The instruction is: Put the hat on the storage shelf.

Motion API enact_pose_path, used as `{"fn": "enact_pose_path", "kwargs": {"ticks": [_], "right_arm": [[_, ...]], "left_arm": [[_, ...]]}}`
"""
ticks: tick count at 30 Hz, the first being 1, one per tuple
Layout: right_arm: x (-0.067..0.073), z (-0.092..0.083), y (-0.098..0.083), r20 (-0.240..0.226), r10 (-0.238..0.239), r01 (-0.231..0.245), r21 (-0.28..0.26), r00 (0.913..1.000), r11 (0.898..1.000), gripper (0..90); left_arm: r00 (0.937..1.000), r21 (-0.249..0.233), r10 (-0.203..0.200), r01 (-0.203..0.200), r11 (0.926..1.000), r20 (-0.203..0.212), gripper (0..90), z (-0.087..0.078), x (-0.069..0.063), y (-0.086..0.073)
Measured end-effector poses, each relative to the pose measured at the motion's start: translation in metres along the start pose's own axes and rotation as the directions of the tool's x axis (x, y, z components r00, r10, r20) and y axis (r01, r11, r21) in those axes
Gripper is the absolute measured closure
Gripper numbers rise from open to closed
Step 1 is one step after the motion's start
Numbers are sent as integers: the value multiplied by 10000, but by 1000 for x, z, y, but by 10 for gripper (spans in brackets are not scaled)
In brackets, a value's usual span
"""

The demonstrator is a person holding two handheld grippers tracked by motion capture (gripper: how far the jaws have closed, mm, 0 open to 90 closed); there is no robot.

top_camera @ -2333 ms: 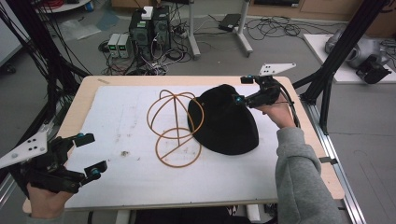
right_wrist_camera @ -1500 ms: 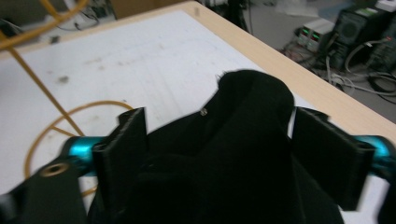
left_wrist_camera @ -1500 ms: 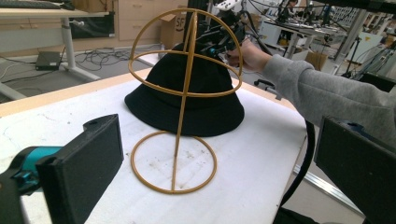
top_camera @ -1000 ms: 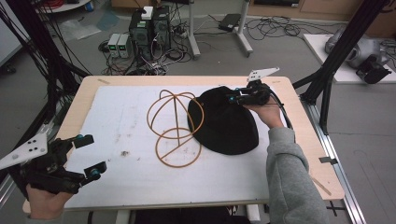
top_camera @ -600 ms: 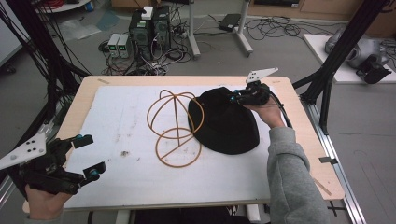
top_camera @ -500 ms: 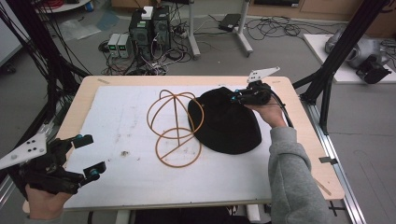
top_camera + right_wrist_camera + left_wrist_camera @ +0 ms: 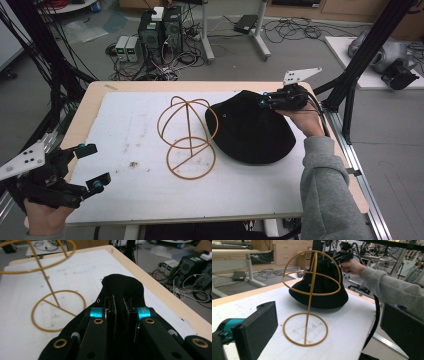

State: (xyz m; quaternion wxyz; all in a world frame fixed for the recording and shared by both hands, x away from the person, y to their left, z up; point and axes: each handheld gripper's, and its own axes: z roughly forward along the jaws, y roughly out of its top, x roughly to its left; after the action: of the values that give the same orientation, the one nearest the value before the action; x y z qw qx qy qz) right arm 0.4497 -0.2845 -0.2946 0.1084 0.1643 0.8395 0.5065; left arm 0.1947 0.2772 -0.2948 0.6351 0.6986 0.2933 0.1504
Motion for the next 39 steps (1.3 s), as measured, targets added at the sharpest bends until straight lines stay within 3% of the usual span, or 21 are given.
{"fn": "enact_pose_path", "kwargs": {"ticks": [10,13,25,29,39], "right_arm": [[17,-38,24,-222,-670,676,277,9975,9973,845],[21,-57,32,-116,-681,682,84,9976,9976,845],[31,-102,56,-25,-924,923,-239,9957,9954,844],[36,-121,67,12,-1072,1070,-620,9942,9923,842],[49,-146,95,258,-1391,1408,-847,9899,9864,842]], "left_arm": [[10000,-29,36,-36,10000,55,18,2,0,2],[10000,-80,23,-23,10000,15,18,1,0,2],[10000,-105,-27,27,9999,57,18,1,1,2],[10000,-140,-71,71,9999,10,17,0,2,2],[9999,-210,-68,70,9998,91,17,0,2,3]]}}
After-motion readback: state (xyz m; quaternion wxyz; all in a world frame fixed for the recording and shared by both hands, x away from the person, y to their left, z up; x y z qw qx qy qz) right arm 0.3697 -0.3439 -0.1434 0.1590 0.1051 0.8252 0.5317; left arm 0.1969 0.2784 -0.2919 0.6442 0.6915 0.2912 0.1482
